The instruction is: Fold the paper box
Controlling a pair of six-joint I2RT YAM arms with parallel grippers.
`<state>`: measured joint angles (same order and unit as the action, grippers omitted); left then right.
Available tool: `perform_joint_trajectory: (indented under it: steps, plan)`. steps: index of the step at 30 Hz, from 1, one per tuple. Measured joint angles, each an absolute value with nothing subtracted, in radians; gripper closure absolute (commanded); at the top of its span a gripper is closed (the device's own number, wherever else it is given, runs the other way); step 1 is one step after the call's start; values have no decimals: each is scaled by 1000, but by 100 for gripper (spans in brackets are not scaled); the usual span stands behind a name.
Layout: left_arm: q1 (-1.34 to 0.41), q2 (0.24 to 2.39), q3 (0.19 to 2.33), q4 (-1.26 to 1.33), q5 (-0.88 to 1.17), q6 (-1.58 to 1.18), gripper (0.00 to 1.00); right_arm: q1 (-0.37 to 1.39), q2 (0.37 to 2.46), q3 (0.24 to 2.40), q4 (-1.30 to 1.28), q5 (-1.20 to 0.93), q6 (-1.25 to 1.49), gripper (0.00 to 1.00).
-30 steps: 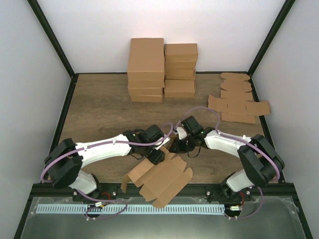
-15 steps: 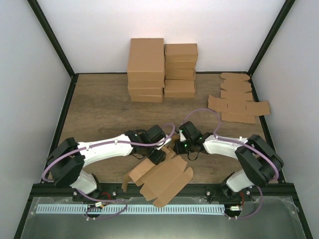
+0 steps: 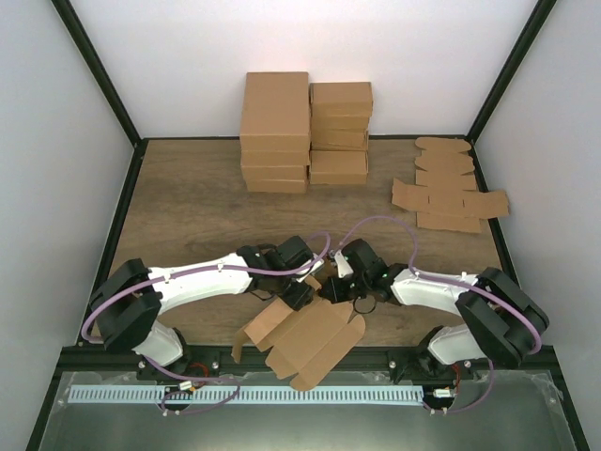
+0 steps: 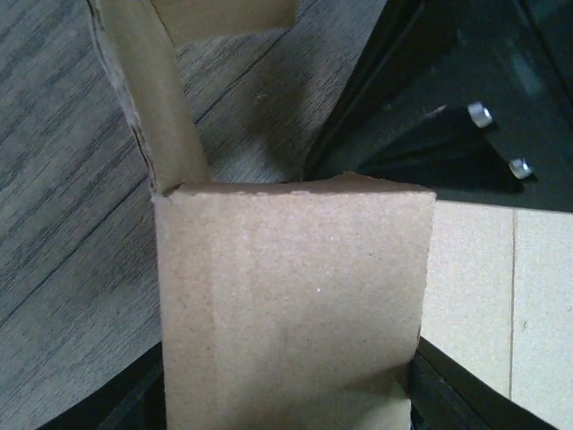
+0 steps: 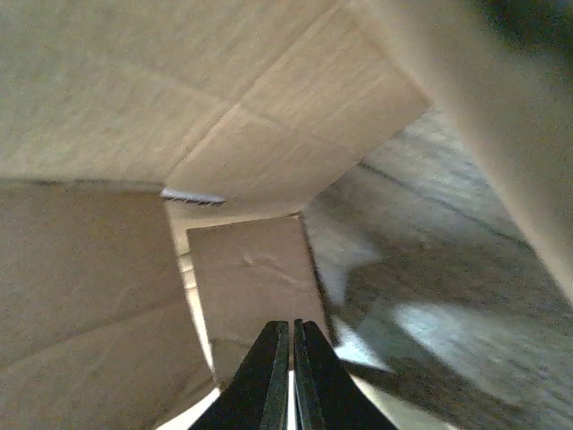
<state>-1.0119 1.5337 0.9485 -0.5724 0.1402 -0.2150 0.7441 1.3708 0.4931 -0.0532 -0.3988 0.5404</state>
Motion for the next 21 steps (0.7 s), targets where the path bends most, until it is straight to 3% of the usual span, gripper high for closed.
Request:
perform_joint_trajectory:
  steps: [12, 21]
  plan:
    - [-1012, 1536, 950, -570, 136, -229, 43, 744, 1312, 469, -30, -483, 509, 91]
    - [-1013, 1538, 950, -571, 118, -231, 43, 749, 1094, 464, -86, -245, 457, 84]
